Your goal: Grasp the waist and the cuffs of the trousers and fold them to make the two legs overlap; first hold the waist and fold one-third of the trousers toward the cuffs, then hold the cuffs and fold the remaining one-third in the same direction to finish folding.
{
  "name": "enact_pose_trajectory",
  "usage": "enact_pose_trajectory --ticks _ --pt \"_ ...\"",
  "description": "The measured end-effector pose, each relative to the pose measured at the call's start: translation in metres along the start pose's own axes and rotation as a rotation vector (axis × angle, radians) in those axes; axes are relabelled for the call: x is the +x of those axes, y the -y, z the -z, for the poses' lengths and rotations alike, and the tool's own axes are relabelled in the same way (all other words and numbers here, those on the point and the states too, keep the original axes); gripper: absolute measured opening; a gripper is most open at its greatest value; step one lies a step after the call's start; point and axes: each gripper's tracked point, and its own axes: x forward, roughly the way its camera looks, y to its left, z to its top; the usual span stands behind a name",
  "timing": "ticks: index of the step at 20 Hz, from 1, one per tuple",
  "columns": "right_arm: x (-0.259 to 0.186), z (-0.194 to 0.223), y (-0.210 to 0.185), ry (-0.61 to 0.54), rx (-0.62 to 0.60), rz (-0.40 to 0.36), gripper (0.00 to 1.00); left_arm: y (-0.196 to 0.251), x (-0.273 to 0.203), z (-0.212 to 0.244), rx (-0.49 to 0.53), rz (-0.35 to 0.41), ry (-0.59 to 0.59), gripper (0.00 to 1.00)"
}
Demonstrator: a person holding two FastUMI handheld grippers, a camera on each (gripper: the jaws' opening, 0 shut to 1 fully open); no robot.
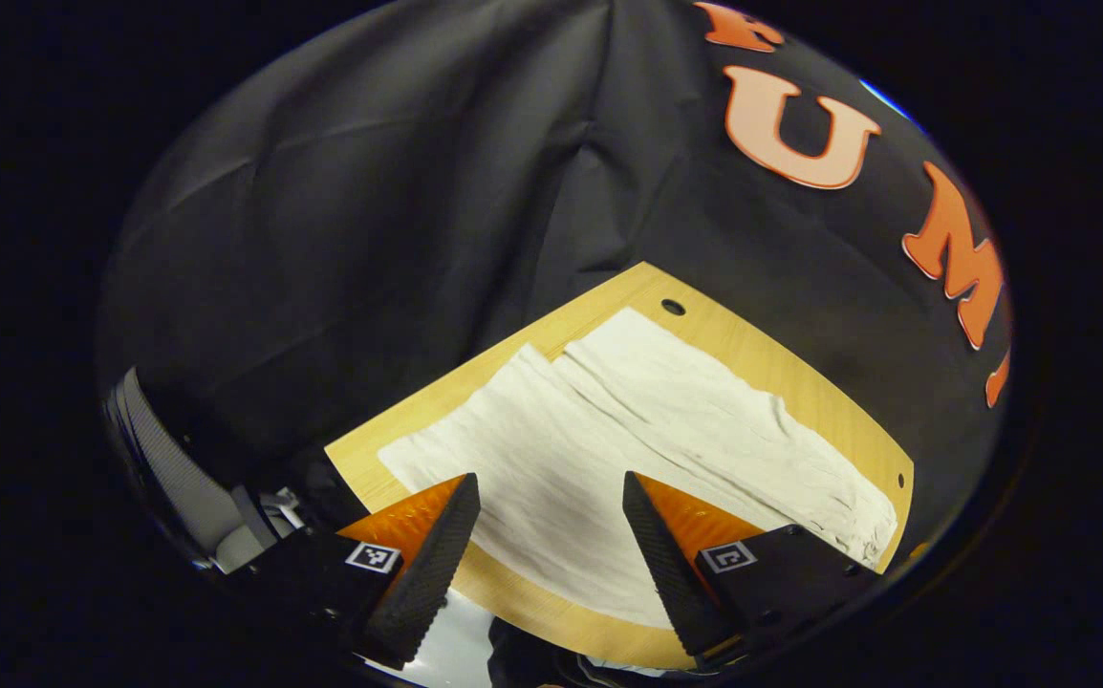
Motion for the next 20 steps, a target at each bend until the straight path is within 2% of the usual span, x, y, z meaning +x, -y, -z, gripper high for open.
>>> enact_pose_trajectory --ticks 2,4,5,7,9,13,20 --pt "0.007 0.01 0.011 -0.048 0.06 0.018 0.96 -0.019 0.02 0.022 -0.076 -0.024 -0.103 0.98" --pt "0.013 0.013 0.014 -0.069 0.139 0.01 0.94 -0.032 0.04 0.034 -0.145 -0.034 -0.157 1.0" --pt "0.016 0.018 0.017 -0.083 0.166 0.013 0.93 -0.037 0.048 0.037 -0.174 -0.046 -0.174 0.96" --pt "0.02 0.023 0.023 -0.107 0.191 0.021 0.93 -0.047 0.057 0.042 -0.229 -0.061 -0.213 0.99" --pt "0.025 0.024 0.026 -0.116 0.208 0.027 0.93 -0.06 0.066 0.043 -0.281 -0.062 -0.24 0.99" --pt "0.03 0.025 0.021 -0.142 0.308 -0.016 0.93 -0.086 0.089 0.043 -0.359 -0.066 -0.274 0.99" --pt "0.041 0.044 0.038 -0.195 0.351 0.022 0.93 -0.107 0.117 0.048 -0.442 -0.022 -0.326 1.0"
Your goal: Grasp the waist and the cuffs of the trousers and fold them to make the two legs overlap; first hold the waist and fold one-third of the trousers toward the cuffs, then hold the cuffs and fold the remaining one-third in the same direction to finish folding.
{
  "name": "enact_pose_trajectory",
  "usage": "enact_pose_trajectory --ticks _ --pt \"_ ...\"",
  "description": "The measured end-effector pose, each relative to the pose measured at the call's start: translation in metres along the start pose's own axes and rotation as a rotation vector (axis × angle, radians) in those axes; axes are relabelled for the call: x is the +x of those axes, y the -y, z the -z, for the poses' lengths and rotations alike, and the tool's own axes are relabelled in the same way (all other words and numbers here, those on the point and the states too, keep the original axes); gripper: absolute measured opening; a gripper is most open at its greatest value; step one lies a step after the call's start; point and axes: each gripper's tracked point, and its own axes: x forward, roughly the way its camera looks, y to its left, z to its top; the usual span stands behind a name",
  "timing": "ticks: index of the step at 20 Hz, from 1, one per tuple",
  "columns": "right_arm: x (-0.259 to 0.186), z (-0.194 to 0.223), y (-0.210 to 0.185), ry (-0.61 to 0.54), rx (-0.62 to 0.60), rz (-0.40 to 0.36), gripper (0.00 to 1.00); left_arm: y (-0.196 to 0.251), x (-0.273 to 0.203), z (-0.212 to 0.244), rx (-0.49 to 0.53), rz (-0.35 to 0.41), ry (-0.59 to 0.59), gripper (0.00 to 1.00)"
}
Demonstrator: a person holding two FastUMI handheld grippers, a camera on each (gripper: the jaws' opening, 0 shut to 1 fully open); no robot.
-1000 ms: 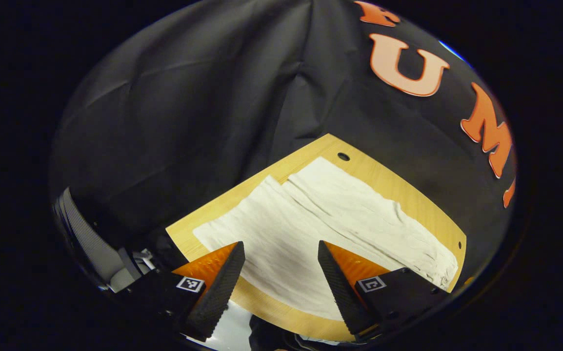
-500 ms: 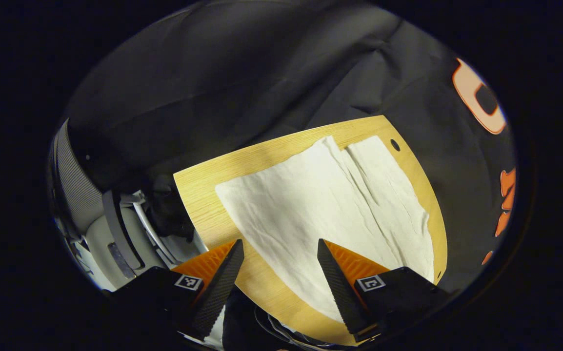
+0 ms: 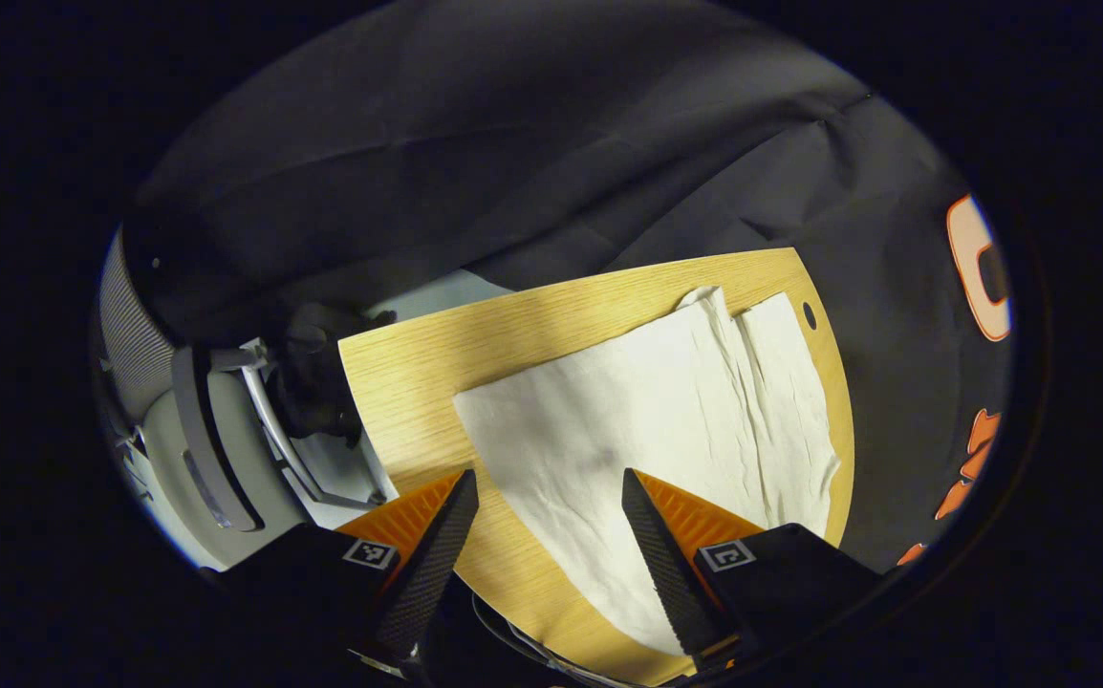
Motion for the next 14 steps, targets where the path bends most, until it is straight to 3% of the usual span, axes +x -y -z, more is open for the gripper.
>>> enact_pose_trajectory --ticks 8,14 --pt "-0.001 0.008 0.01 0.034 0.102 0.021 0.93 0.015 0.013 -0.015 0.044 0.1 -0.043 0.94" --pt "0.008 0.012 0.052 0.039 0.165 0.079 0.93 0.045 0.028 -0.021 0.04 0.184 -0.019 0.86"
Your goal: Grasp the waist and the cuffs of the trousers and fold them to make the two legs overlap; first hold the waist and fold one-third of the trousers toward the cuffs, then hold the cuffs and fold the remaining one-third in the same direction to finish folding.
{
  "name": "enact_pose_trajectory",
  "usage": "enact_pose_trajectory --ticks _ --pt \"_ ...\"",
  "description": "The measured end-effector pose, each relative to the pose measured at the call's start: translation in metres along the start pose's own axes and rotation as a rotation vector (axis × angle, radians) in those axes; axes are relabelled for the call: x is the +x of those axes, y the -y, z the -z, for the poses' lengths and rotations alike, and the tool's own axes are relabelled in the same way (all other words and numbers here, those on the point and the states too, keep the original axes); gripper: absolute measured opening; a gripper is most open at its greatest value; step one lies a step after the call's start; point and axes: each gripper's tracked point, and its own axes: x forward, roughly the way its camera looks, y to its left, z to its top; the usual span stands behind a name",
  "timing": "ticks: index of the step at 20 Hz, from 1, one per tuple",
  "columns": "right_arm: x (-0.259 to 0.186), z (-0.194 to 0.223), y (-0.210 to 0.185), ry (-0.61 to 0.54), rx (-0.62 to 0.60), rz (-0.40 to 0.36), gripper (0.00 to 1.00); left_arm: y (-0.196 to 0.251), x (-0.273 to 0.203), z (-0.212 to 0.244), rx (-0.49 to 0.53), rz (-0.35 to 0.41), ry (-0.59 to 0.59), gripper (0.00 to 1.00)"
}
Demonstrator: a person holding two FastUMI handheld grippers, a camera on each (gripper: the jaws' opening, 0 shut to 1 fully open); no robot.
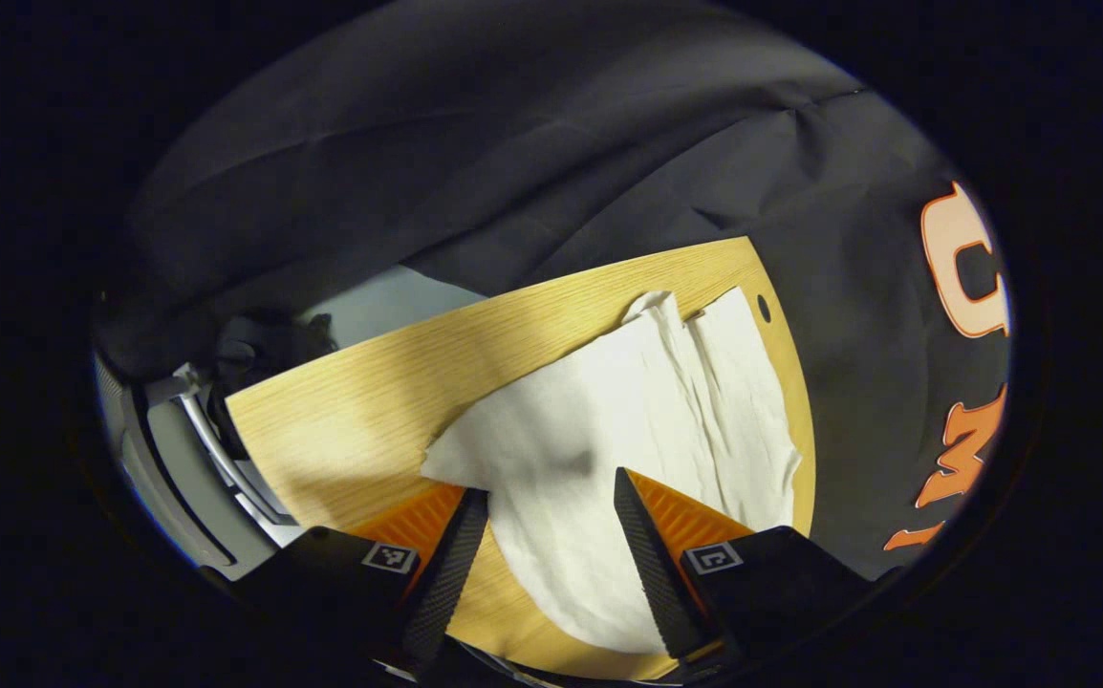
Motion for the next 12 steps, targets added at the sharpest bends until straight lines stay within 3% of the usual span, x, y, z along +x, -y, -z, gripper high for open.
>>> enact_pose_trajectory --ticks 3,7,8,9,10,11,12 --pt "0.011 -0.001 0.017 -0.009 0.042 0.014 0.93 0.009 0.009 -0.006 -0.045 0.026 0.022 0.75" --pt "0.028 -0.007 0.013 0.012 0.08 -0.005 0.93 0.007 0.022 -0.007 -0.071 0.035 0.024 0.42" --pt "0.033 -0.008 0.012 0.009 0.07 -0.002 0.9 0.008 0.024 -0.004 -0.077 0.033 0.014 0.25" --pt "0.039 -0.007 0.013 0.005 0.061 0.017 0.86 0.011 0.026 -0.007 -0.078 0.041 0.029 0.16" --pt "0.043 -0.006 0.015 0.001 0.053 0.035 0.75 0.012 0.024 -0.004 -0.061 0.046 0.02 0.07" --pt "0.046 -0.005 0.018 -0.003 0.05 0.053 0.71 0.012 0.032 -0.004 -0.053 0.038 0.03 0.12" --pt "0.047 -0.009 0.02 0.01 0.067 0.054 0.59 0.011 0.021 -0.008 -0.046 0.033 0.046 0.06"
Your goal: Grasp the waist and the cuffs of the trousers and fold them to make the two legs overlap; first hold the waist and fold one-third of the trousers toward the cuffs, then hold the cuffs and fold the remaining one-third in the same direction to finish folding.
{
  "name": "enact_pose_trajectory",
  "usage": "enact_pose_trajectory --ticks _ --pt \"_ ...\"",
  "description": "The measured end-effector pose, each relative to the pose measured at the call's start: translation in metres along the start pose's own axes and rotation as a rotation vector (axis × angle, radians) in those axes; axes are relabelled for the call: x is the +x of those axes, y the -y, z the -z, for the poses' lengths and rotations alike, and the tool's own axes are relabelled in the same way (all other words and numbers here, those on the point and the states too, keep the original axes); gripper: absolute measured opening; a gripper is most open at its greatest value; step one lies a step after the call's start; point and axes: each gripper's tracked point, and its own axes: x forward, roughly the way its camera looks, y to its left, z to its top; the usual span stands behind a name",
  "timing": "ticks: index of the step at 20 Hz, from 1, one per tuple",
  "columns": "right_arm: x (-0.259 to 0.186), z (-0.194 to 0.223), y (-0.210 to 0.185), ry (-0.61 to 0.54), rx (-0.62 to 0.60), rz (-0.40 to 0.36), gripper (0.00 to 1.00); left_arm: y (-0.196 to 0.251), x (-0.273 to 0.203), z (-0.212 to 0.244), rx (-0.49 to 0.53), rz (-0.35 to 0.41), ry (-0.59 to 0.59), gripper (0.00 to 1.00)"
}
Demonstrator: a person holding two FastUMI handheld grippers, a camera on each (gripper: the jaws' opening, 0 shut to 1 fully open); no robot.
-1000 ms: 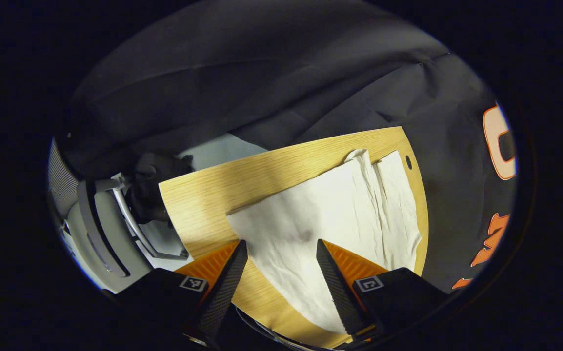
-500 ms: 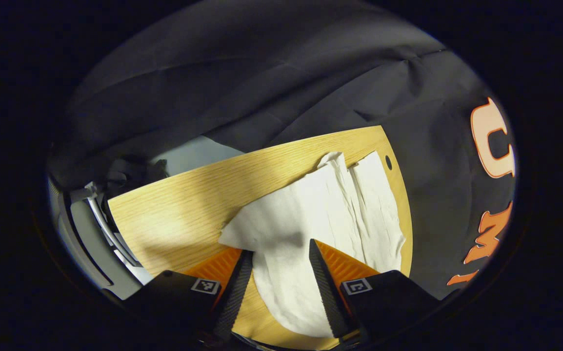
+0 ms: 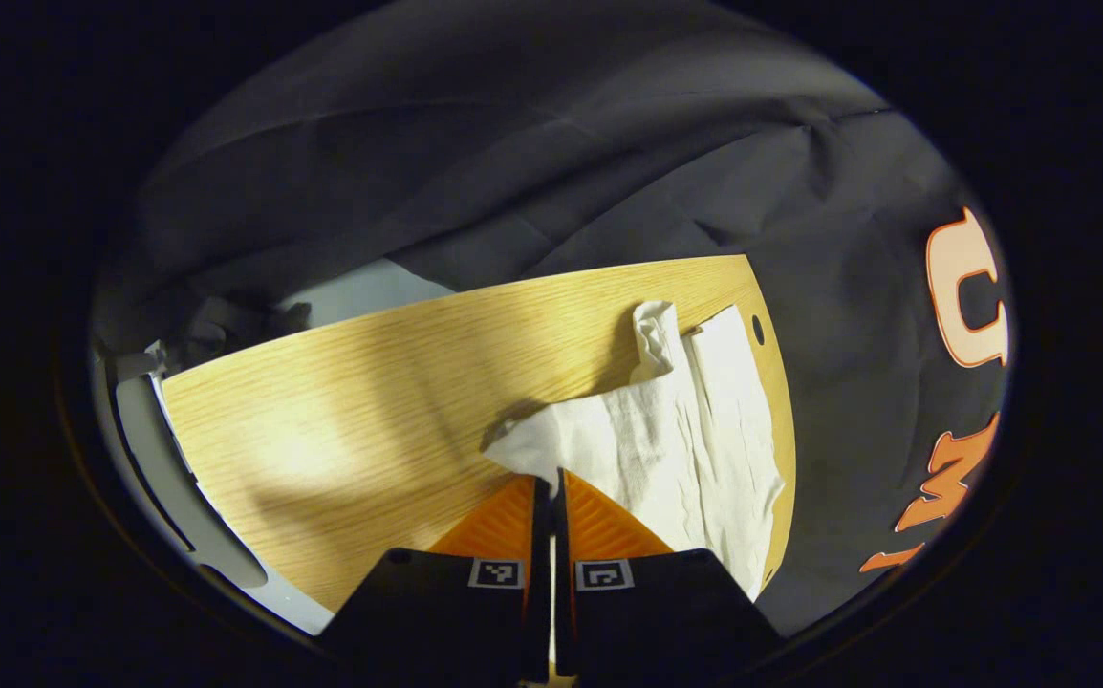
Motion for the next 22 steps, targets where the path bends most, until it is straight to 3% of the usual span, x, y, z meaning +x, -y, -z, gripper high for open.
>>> enact_pose_trajectory --ticks 1,2,4,6,14,22 --pt "0.0 -0.001 -0.001 0.007 0.034 -0.008 0.5 0.002 -0.003 -0.002 0.011 0.013 0.013 0.05" --pt "0.0 -0.002 0.0 0.003 0.084 -0.014 0.31 0.008 -0.006 -0.003 0.024 0.032 0.021 0.03" --pt "-0.007 -0.002 -0.006 -0.022 0.202 -0.064 0.12 0.013 -0.015 -0.005 0.05 0.054 0.036 0.05" --pt "-0.013 -0.01 -0.01 -0.001 0.239 -0.099 0.06 0.019 -0.028 -0.008 0.057 0.075 0.057 0.04" --pt "-0.041 -0.03 -0.036 0.068 0.177 -0.144 0.04 0.077 -0.069 -0.035 0.066 0.235 0.129 0.04" --pt "-0.053 -0.054 -0.067 0.12 0.203 -0.187 0.04 0.129 -0.052 -0.047 0.121 0.268 0.126 0.03"
